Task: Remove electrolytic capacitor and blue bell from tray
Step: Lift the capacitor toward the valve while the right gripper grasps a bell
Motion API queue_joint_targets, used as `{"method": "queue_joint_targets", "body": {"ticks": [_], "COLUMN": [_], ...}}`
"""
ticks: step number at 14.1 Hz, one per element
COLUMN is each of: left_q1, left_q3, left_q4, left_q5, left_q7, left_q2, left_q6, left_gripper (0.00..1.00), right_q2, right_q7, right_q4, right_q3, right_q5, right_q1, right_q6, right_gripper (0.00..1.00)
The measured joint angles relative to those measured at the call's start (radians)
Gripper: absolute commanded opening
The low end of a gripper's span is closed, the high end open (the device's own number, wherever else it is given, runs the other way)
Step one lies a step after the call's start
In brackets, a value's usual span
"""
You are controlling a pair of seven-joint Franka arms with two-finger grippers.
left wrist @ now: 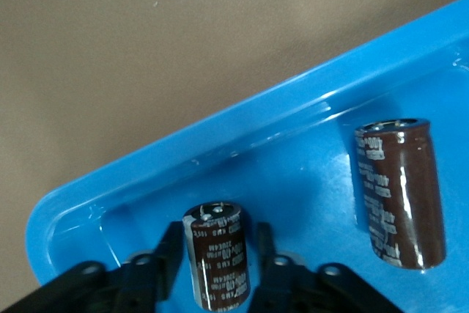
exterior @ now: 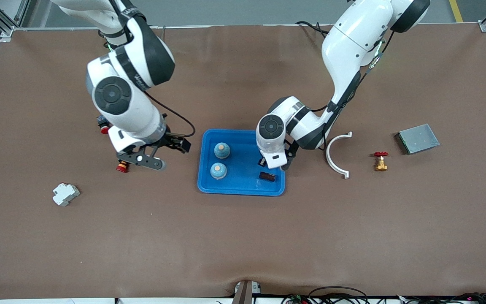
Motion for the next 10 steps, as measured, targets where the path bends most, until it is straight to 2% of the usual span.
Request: {"method": "queue_joint_targets", "body": {"ticks": [2,3,7,10], "left_q1": [0.000,0.000,0.006,0.028], "left_q3": [0.000,0.000,0.004,0.009], "left_q4": [0.000,0.000,0.014,0.023], "left_q5": [0.000,0.000,0.005,0.012], "left_q7": [0.000,0.000,0.000,0.004], "left_q2": [0.000,0.000,-0.022,-0.100], "left_q6": [0.001,0.001,-0.026,-0.114], "left_gripper": [0.02,0.00,0.00,0.00], "right_q2": [0.029,0.046,0.118,0.152], "right_q7": [0.018,0.020,0.101,0.129], "right_q4": [-0.002,-0.004,-0.008,-0.008], "right_q3": [0.000,0.000,0.000,0.000], "right_q5": [0.000,0.000,0.001,0.001], "right_q1": [0.015,0.020,0.051,0.070], "right_q6": [0.028,0.047,0.143,0.201], "right_gripper": [1.00,1.00,1.00,1.00]}}
